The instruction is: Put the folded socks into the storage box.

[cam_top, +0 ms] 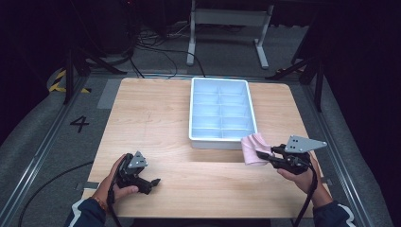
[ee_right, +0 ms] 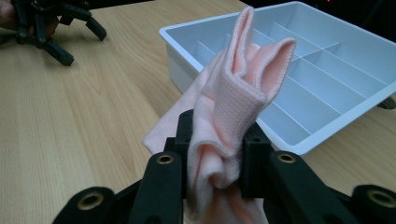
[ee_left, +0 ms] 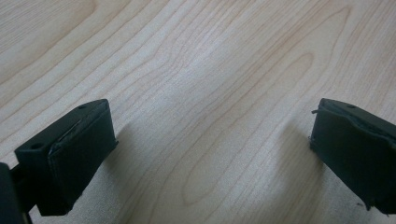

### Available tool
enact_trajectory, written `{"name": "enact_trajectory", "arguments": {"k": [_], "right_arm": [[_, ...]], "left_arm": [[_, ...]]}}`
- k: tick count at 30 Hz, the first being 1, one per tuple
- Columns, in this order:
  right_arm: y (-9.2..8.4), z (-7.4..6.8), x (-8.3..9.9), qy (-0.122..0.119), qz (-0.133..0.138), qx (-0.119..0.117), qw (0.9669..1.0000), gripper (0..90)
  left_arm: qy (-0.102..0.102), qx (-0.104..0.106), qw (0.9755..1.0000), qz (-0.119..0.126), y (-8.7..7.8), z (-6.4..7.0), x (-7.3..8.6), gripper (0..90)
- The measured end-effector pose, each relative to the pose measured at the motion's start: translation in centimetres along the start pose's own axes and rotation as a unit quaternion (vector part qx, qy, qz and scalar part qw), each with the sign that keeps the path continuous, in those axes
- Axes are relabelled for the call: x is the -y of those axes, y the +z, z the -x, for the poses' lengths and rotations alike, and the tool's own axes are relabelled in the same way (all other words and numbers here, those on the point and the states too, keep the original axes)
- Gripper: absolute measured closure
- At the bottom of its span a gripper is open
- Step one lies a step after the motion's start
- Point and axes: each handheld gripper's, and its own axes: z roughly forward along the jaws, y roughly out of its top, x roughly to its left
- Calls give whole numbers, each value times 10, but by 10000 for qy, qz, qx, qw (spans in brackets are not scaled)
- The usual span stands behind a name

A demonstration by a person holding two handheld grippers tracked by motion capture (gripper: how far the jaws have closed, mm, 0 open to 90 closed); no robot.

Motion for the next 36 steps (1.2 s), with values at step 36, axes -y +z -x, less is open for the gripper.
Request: {"name": "enact_trajectory", "arguments": {"k": [36], "right_arm": [[7,48,-15,-11,92,584,9982,740]], "left_arm": [[-2,0,10000,0,0,0,0,1]]}}
